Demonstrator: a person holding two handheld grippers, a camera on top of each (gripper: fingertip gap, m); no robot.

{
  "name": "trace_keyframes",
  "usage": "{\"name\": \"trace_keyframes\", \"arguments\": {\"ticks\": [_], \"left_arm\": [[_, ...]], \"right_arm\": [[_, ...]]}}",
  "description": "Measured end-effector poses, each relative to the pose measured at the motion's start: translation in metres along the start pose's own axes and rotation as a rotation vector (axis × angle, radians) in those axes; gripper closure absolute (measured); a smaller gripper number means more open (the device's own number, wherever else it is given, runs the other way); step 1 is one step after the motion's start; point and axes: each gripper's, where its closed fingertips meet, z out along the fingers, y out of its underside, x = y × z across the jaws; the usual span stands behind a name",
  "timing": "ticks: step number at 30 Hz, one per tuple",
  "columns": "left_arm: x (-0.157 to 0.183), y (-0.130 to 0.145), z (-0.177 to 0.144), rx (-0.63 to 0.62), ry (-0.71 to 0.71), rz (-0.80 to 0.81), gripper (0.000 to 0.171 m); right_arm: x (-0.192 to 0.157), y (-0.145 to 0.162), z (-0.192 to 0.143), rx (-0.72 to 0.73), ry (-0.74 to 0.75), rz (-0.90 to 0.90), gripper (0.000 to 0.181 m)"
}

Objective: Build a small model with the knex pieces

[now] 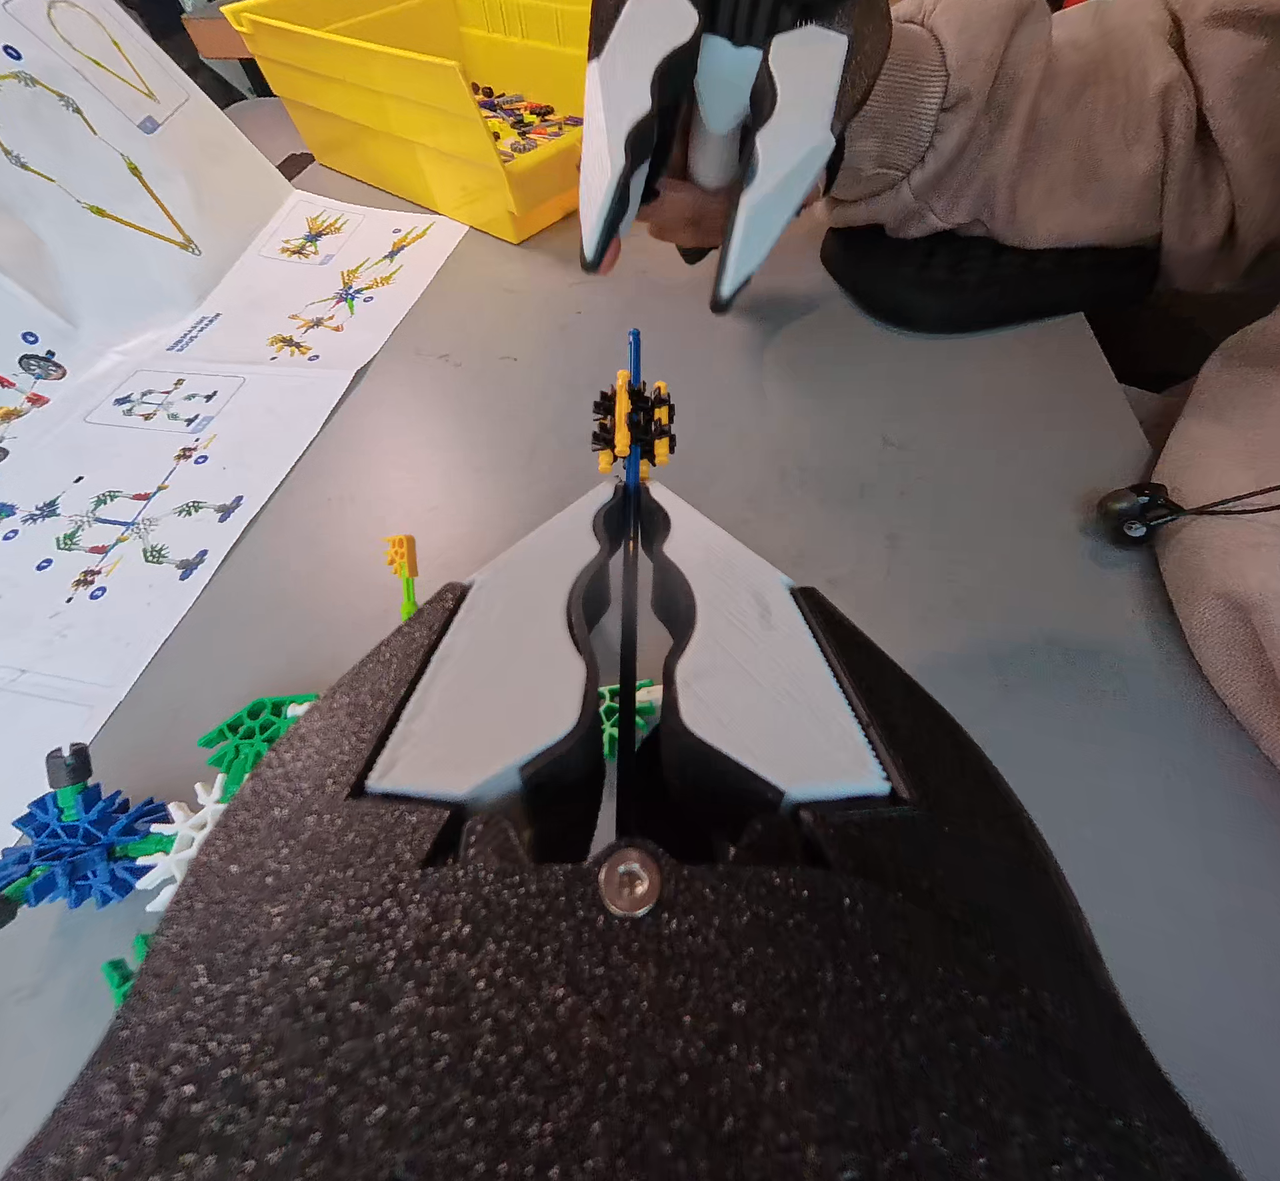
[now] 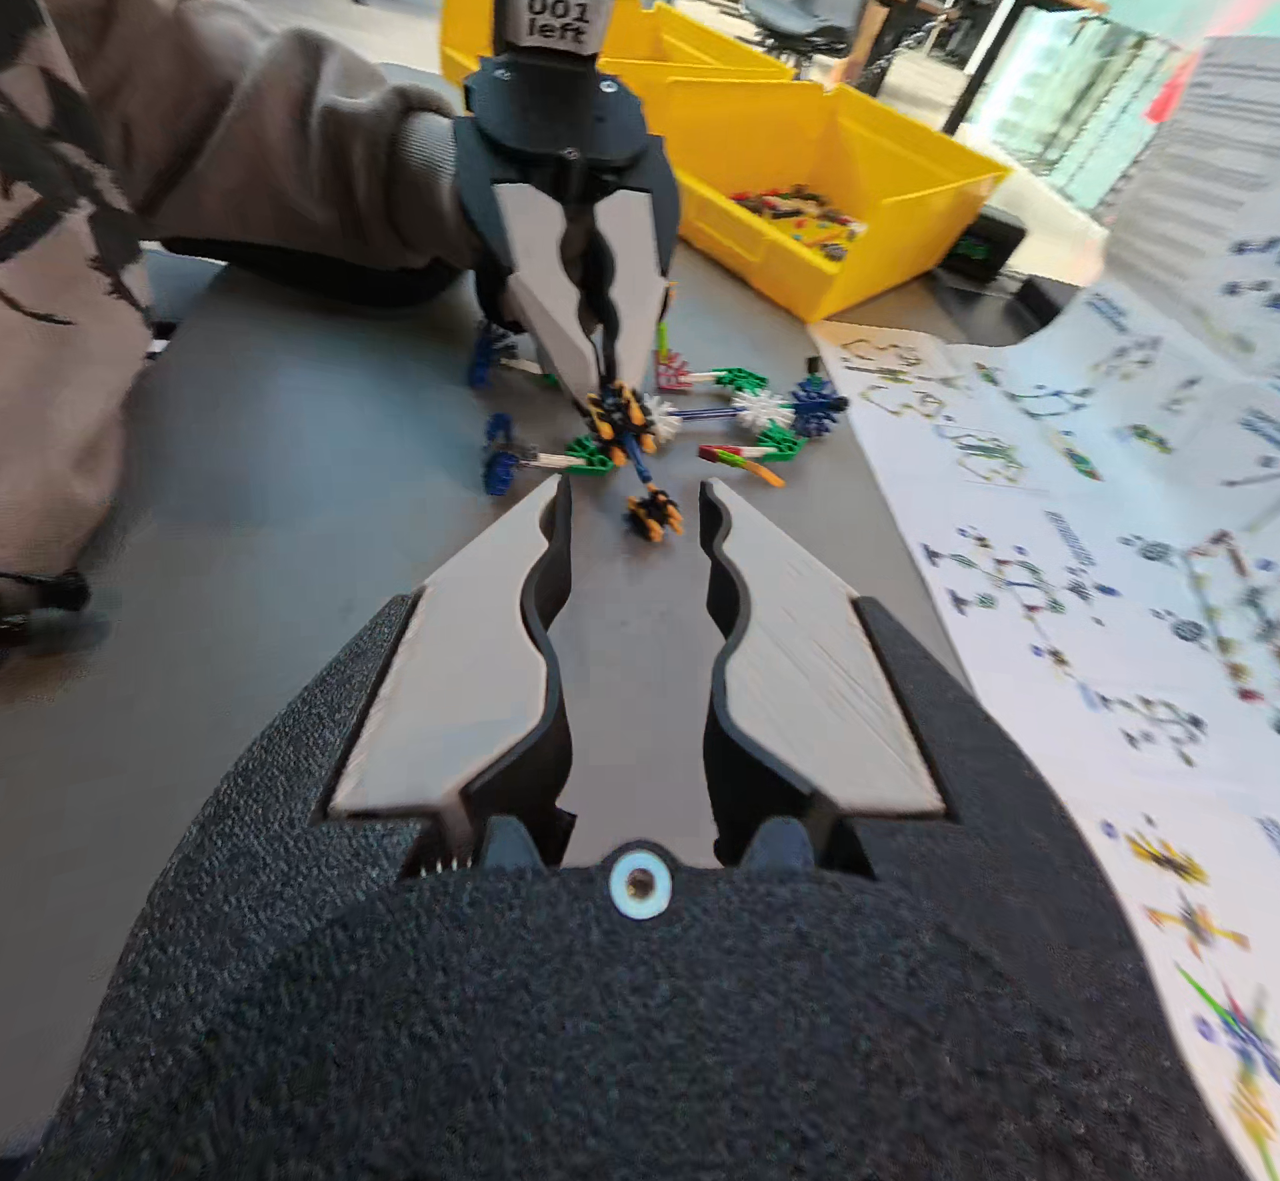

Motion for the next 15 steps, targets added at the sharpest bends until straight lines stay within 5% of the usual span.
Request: {"name": "trace_keyframes", "arguments": {"ticks": [4, 6, 11, 15], "left_arm": [[0.016, -0.001, 0.005, -0.011, 0.055, 0.04, 0.169], [0.025, 0.001, 0.007, -0.036, 0.089, 0.066, 0.169], [0.012, 0.004, 0.0, -0.062, 0.035, 0.067, 0.169], [-0.006, 0.01, -0.006, -0.093, -0.05, 0.066, 0.169]], "right_arm": [[-0.025, 0.006, 0.033, -0.043, -0.076, -0.005, 0.137], [-0.032, 0.004, 0.041, -0.028, -0.089, -0.021, 0.158], [-0.013, 0.01, 0.017, -0.062, -0.072, 0.035, 0.158], [0.016, 0.058, -0.004, -0.292, 0.046, 0.051, 0.158]]}}
